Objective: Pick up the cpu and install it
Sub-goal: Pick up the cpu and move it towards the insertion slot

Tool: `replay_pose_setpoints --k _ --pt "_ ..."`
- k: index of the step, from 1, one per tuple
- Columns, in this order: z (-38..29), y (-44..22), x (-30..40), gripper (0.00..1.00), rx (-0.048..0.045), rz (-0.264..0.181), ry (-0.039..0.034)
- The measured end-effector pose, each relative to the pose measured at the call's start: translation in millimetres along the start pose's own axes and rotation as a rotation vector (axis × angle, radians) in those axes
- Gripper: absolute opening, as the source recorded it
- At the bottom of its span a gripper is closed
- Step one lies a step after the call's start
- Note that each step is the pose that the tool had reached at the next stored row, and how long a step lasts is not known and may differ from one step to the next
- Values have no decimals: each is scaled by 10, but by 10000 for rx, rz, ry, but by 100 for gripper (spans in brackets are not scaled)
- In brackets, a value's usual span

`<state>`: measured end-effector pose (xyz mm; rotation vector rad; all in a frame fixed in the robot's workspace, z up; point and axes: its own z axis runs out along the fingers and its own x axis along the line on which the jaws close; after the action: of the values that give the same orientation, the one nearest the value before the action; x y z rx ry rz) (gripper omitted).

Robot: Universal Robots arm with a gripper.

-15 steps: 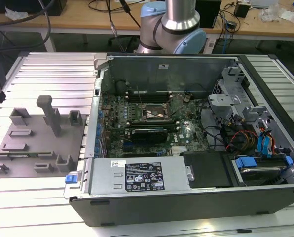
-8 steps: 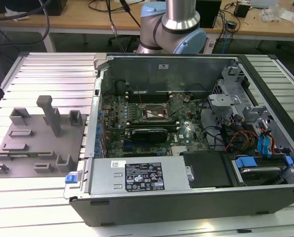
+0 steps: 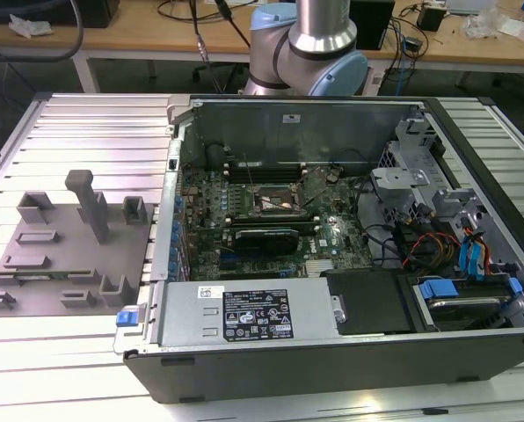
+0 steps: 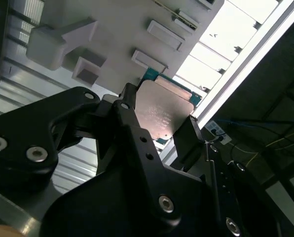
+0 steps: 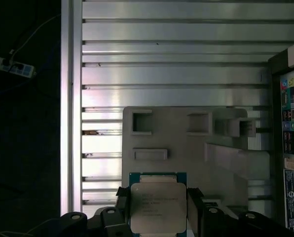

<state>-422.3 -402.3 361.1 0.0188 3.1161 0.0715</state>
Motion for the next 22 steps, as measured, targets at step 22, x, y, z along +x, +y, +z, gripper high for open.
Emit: replay_pose_setpoints --k 22 --pt "-386 24 -9 55 0 0 -1"
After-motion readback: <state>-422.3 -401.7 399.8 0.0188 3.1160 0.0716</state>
